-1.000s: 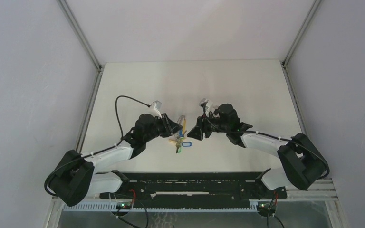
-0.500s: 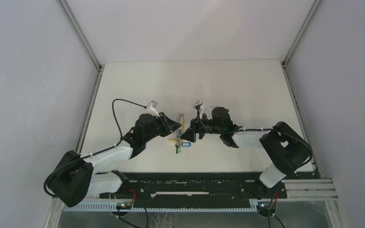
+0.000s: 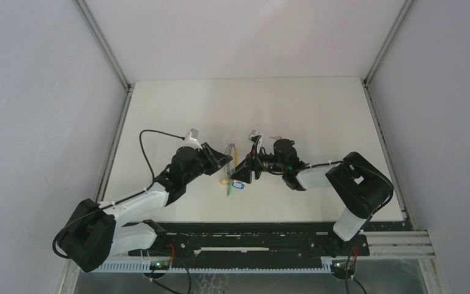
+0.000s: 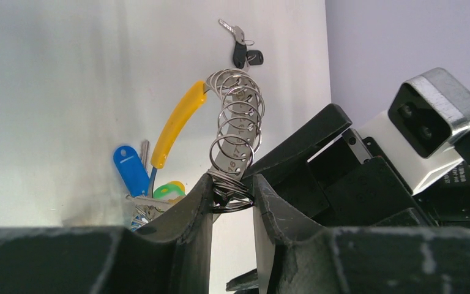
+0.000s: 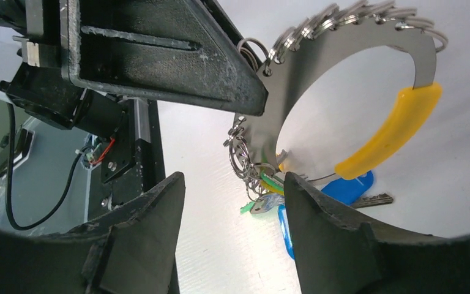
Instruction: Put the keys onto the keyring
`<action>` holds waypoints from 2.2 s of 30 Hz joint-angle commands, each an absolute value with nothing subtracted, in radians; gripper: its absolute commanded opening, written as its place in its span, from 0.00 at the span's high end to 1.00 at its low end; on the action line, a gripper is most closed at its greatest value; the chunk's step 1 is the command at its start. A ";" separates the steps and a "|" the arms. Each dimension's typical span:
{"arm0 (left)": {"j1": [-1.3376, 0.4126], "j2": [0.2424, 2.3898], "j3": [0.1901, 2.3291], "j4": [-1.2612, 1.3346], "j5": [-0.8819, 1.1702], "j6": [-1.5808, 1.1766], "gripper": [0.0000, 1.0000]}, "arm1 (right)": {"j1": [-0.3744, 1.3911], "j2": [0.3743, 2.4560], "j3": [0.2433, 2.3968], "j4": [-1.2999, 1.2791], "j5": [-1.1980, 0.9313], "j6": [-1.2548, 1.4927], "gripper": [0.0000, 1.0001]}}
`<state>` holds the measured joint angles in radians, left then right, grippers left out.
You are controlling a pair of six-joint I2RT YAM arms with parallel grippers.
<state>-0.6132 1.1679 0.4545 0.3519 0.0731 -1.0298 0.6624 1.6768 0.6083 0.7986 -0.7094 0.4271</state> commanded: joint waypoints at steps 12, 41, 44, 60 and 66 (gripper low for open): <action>-0.620 1.068 0.461 0.383 0.004 -1.146 1.00 | 0.670 1.630 0.659 0.808 -0.654 0.498 0.39; -0.620 1.093 0.455 0.404 0.029 -1.187 1.00 | 0.679 1.840 0.725 1.079 -0.765 0.492 0.40; -0.620 1.094 0.455 0.406 0.028 -1.186 1.00 | 0.680 1.852 0.729 1.086 -0.773 0.491 0.43; -0.622 1.075 0.425 0.414 -0.009 -1.213 1.00 | 0.690 1.870 0.732 1.110 -0.747 0.488 0.42; -0.621 1.068 0.422 0.414 -0.011 -1.226 1.00 | 0.692 1.889 0.736 1.120 -0.748 0.488 0.47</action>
